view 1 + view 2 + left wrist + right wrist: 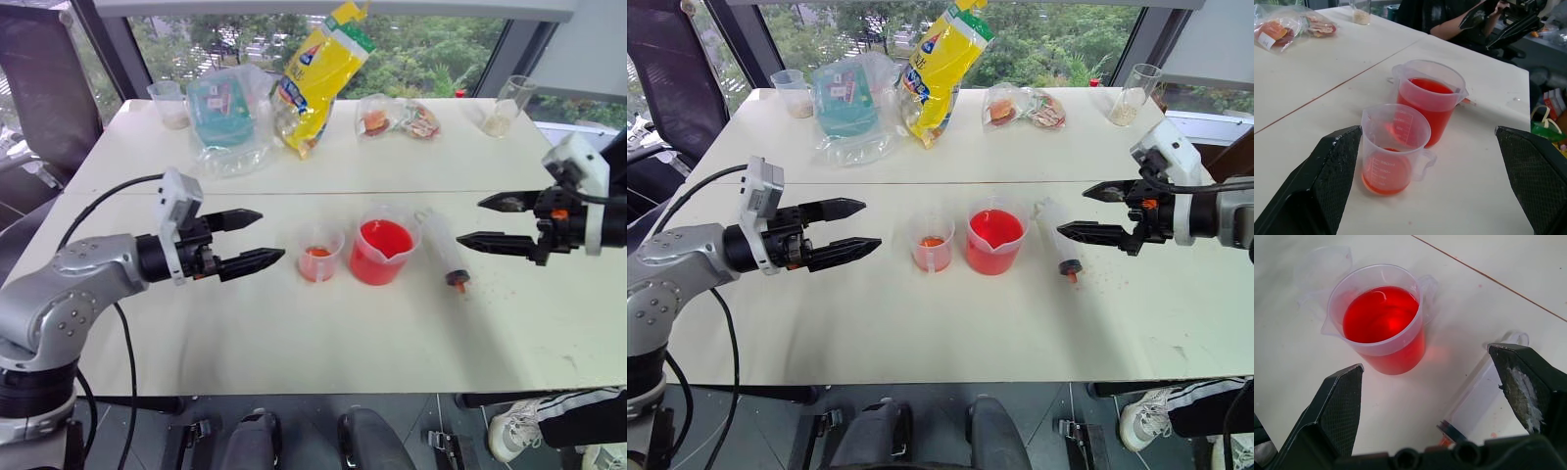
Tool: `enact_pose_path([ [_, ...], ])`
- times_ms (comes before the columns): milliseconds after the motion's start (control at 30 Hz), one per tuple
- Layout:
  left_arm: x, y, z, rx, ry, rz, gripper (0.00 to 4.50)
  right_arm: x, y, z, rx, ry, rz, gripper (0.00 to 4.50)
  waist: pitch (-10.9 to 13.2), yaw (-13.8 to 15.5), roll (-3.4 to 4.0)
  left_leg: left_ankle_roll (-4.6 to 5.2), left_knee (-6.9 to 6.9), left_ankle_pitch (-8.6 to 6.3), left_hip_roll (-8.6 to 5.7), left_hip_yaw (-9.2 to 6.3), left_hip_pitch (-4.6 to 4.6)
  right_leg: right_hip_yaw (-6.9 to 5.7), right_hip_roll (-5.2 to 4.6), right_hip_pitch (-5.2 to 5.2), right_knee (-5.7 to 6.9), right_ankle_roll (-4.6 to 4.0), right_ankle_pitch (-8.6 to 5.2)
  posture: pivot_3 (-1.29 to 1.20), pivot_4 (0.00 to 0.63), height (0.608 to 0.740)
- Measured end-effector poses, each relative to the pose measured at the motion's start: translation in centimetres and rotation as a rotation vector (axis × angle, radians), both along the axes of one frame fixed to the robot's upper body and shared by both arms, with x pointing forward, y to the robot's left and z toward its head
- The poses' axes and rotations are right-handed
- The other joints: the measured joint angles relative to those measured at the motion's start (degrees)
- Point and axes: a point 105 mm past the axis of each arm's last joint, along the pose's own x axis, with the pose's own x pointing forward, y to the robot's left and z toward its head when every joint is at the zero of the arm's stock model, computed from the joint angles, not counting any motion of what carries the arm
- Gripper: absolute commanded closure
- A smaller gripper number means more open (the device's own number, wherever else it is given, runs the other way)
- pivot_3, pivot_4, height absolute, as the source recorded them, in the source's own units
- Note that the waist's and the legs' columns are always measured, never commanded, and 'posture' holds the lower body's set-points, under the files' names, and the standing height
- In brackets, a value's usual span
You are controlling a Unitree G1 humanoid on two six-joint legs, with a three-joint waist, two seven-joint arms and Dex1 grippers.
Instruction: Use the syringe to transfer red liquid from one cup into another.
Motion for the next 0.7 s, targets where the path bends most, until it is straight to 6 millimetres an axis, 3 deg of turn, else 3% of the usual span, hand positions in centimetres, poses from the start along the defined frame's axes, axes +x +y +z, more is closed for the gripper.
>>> enact_pose_path([
  [700, 0.47, -0.1, 0.75, -0.019, -0.026, 0.021, 0.0, 0.61, 0.32, 0.11, -0.028, -0.016, 0.0, 0.05, 0.0, 0.0, 0.0, 0.0, 0.01, 0.0, 0.0, 0.0, 0.0, 0.0, 0.0, 0.0, 0.01, 0.0, 0.0, 0.0, 0.15, 0.74],
])
